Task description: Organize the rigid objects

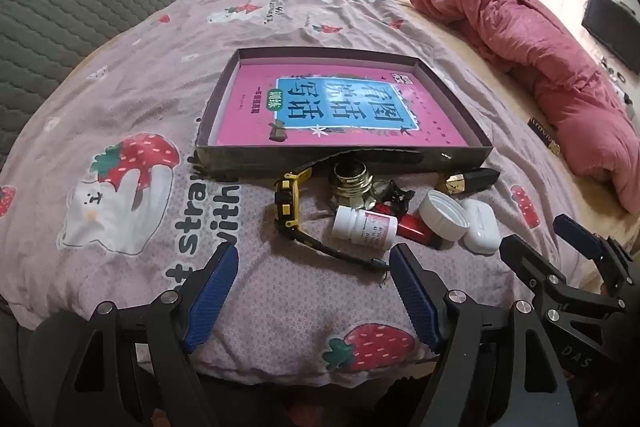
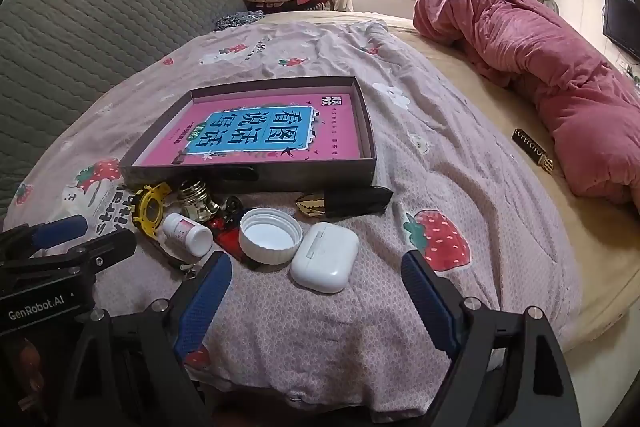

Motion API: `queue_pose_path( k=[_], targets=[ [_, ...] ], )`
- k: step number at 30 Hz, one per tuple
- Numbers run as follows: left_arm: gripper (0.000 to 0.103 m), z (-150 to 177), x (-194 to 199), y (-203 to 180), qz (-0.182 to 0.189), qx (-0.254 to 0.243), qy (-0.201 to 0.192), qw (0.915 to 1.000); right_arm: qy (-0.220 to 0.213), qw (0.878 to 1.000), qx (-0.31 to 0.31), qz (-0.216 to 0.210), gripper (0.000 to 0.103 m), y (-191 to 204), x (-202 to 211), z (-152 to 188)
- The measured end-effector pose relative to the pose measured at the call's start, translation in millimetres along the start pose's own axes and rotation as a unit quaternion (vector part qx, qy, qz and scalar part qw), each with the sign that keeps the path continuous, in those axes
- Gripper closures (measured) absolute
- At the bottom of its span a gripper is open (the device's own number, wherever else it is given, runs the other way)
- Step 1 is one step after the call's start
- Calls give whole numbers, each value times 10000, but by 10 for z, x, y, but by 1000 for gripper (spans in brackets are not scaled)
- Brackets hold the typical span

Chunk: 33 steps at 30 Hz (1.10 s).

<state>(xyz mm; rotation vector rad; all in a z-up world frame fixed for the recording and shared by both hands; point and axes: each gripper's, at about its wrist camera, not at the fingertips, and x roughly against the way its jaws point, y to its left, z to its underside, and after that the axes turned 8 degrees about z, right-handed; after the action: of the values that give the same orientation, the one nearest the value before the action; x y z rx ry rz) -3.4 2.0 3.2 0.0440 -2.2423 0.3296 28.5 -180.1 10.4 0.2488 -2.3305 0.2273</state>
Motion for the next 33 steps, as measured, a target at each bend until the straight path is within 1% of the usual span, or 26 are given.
queue_pose_path(
  k=[8, 33],
  targets=[
    [24, -17, 26, -8, 63, 27, -41, 10000, -49, 10000, 57, -44, 17, 17, 16, -16],
    [24, 7, -26, -22, -11, -41, 26, 10000, -56, 10000, 51, -46, 17, 0, -1, -14]
  ],
)
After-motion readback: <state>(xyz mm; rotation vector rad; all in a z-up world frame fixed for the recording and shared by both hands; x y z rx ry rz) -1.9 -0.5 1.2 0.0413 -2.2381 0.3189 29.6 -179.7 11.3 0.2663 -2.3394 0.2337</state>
